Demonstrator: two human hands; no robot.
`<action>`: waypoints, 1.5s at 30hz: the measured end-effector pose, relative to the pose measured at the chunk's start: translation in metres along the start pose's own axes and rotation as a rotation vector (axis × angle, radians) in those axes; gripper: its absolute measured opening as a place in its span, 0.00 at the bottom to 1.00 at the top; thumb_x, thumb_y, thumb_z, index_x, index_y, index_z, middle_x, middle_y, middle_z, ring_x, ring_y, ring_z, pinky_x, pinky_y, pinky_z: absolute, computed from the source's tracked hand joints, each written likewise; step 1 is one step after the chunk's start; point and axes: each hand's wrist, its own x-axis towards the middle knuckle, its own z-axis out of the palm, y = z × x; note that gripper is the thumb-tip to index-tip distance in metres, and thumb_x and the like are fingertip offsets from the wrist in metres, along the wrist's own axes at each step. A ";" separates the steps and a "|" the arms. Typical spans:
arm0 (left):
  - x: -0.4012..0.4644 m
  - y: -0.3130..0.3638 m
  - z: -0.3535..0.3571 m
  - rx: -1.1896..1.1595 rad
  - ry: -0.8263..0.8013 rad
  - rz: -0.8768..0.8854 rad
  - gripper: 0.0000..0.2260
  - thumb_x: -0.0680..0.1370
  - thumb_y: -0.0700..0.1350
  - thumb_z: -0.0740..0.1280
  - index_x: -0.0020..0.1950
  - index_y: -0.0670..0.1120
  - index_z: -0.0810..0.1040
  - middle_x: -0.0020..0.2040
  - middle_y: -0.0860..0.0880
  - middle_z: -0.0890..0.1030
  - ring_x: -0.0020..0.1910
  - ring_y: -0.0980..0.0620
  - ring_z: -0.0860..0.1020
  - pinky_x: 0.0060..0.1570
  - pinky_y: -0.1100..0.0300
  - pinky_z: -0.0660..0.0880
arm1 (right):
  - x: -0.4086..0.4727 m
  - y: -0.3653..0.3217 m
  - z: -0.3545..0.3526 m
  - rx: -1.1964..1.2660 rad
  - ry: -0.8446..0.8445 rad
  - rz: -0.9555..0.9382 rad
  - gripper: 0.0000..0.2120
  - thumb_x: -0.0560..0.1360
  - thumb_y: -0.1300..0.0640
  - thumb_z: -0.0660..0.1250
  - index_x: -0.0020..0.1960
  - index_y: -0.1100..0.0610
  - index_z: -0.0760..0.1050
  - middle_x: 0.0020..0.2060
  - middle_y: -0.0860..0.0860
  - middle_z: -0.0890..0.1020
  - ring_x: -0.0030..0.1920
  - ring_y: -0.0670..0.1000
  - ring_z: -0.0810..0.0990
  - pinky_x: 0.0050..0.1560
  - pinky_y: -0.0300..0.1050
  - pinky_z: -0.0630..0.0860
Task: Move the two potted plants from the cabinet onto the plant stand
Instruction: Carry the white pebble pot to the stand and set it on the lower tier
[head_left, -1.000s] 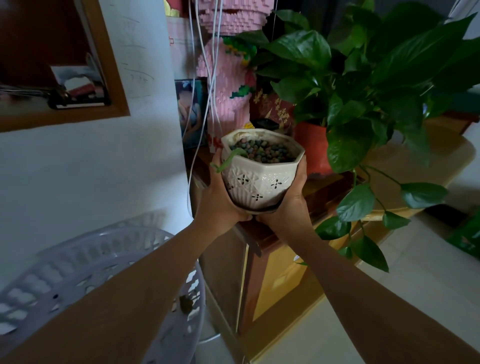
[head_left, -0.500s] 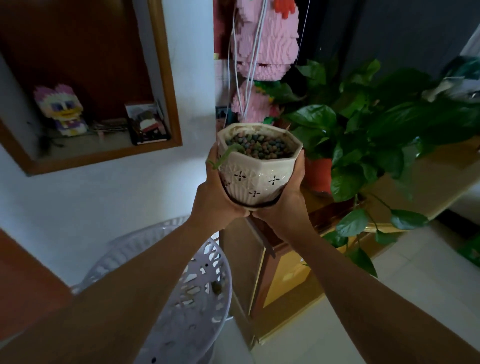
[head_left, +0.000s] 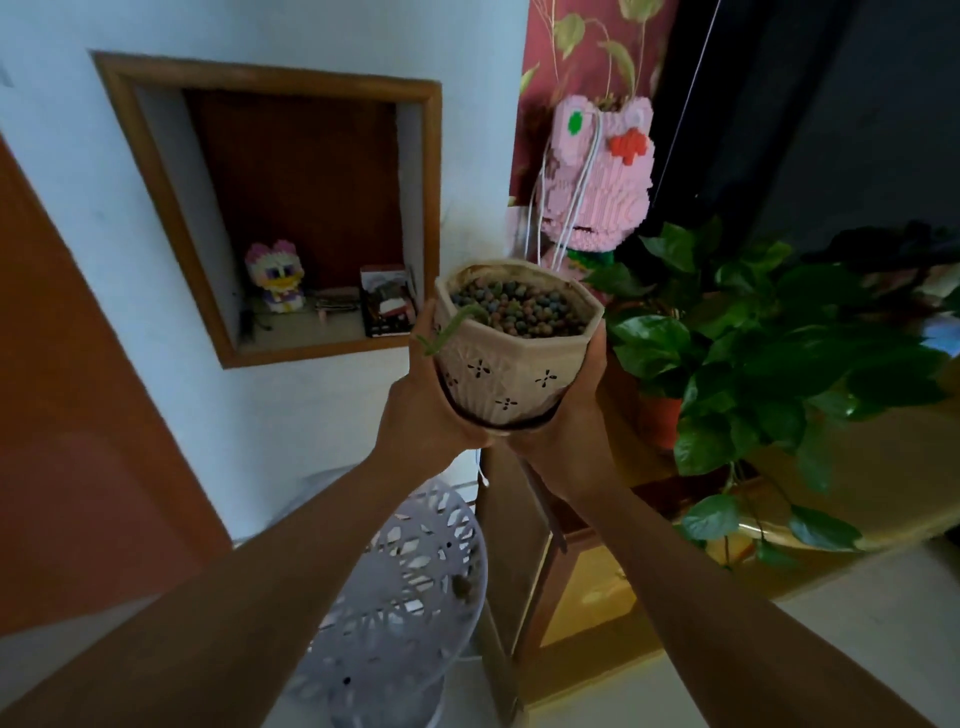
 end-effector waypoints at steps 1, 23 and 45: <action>-0.004 0.004 -0.001 0.011 0.019 -0.009 0.60 0.55 0.44 0.82 0.76 0.50 0.46 0.56 0.43 0.81 0.52 0.42 0.81 0.45 0.59 0.76 | 0.001 -0.004 -0.002 0.017 -0.005 -0.012 0.63 0.58 0.76 0.76 0.75 0.63 0.33 0.75 0.54 0.58 0.68 0.43 0.66 0.65 0.40 0.71; -0.195 0.056 0.004 0.173 0.386 -0.303 0.51 0.53 0.37 0.79 0.73 0.40 0.60 0.39 0.63 0.77 0.42 0.53 0.81 0.33 0.78 0.71 | -0.119 -0.029 -0.036 0.202 -0.452 -0.064 0.59 0.62 0.66 0.78 0.74 0.39 0.40 0.65 0.31 0.62 0.63 0.27 0.64 0.65 0.42 0.68; -0.316 0.063 0.134 0.212 0.521 -0.496 0.55 0.54 0.46 0.77 0.73 0.57 0.48 0.55 0.52 0.82 0.48 0.47 0.83 0.44 0.52 0.82 | -0.229 0.073 -0.098 0.361 -0.692 0.035 0.62 0.58 0.65 0.77 0.75 0.38 0.40 0.73 0.39 0.59 0.74 0.41 0.59 0.70 0.50 0.68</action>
